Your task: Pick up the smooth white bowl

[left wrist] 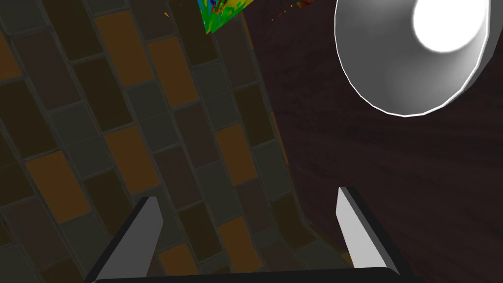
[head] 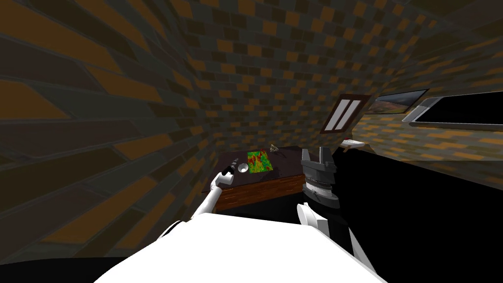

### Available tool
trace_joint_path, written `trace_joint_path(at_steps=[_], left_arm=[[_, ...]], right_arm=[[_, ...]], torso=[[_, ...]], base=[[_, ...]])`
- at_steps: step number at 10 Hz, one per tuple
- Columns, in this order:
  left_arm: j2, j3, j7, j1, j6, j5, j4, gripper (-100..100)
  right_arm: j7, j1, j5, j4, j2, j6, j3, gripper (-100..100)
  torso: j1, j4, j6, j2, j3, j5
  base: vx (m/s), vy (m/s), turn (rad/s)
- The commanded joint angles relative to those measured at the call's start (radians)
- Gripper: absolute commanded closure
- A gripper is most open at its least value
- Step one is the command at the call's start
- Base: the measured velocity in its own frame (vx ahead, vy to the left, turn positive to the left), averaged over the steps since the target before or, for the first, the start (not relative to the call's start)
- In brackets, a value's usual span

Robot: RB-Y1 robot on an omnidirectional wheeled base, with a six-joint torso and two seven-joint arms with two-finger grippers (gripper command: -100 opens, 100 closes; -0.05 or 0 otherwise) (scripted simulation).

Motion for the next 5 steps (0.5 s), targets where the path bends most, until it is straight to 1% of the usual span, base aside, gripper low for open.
trace_joint_path(at_steps=[1,2,3,4,5], left_arm=[[-0.002,0.001,0.005,-0.018,0.034,-0.006,0.050,-100],[-0.002,0.001,0.005,-0.018,0.034,-0.006,0.052,-100],[-0.003,0.002,0.012,-0.042,0.073,-0.016,0.093,-100],[-0.003,0.002,0.012,-0.042,0.073,-0.016,0.097,-100],[-0.005,0.004,0.019,-0.063,0.110,-0.025,0.137,-100]], right_arm=[[0.000,0.000,0.000,0.000,0.000,0.000,0.000,0],[0.000,0.000,0.000,0.000,0.000,0.000,0.000,0],[0.000,0.000,0.000,0.000,0.000,0.000,0.000,0],[0.000,0.000,0.000,0.000,0.000,0.000,0.000,0],[0.000,0.000,0.000,0.000,0.000,0.000,0.000,0]], torso=[[0.000,0.000,0.000,0.000,0.000,0.000],[0.000,0.000,0.000,0.000,0.000,0.000],[0.001,0.000,0.000,0.001,0.001,0.000],[0.001,0.000,0.000,0.001,0.001,0.000],[0.001,0.000,0.000,0.001,0.001,0.000]], base=[[0.039,-0.042,0.012],[0.019,-0.020,-0.005],[0.028,-0.023,0.026],[0.026,-0.025,0.011],[0.032,-0.034,0.015]])
